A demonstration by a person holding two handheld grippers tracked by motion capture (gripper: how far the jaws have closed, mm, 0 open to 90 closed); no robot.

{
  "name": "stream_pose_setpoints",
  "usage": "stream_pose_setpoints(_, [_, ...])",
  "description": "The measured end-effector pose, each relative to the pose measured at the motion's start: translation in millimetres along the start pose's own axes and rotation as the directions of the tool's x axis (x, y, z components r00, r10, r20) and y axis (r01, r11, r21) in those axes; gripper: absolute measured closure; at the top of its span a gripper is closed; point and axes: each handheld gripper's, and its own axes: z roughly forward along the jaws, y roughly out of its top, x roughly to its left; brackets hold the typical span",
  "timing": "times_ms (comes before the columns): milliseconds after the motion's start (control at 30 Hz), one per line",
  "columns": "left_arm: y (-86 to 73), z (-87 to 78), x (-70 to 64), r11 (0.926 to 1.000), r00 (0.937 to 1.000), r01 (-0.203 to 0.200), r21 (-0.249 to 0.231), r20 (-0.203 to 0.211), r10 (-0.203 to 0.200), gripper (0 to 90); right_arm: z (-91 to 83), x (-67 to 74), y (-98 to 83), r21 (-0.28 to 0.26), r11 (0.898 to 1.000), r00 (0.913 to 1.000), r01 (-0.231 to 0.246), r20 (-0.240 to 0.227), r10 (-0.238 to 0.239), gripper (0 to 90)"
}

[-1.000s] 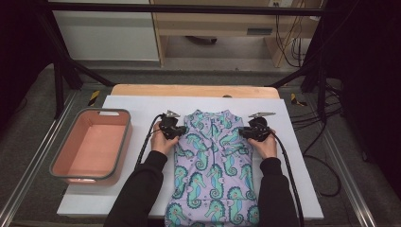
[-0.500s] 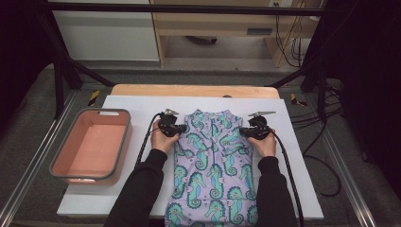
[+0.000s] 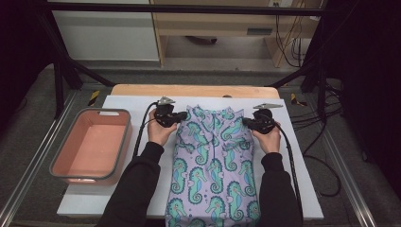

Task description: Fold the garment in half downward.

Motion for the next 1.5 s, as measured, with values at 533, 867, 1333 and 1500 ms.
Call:
stream_pose_setpoints(533, [-7.7, -47.1, -30.7, 0.9941, 0.9941, -0.091, -0.060, 0.055, 0.094, 88.0, -46.1, 32.0, -1.4, -0.070, 0.994, 0.9966, 0.081, -0.013, -0.082, 87.5])
stream_pose_setpoints(867, [-15.0, -65.3, -47.7, 0.9887, 0.9877, -0.129, -0.076, 0.079, 0.135, 88.0, -66.9, 45.8, -6.6, -0.091, 0.990, 0.9934, 0.108, -0.029, -0.111, 87.5])
stream_pose_setpoints(1333, [-30.5, -94.7, -67.6, 0.9810, 0.9789, -0.159, -0.110, 0.111, 0.171, 88.0, -94.9, 65.2, -20.1, -0.119, 0.981, 0.9861, 0.154, -0.046, -0.160, 87.5])
stream_pose_setpoints(1500, [-35.6, -104.3, -73.4, 0.9786, 0.9760, -0.172, -0.112, 0.115, 0.185, 88.0, -103.8, 70.9, -27.1, -0.127, 0.977, 0.9821, 0.171, -0.057, -0.179, 87.5])
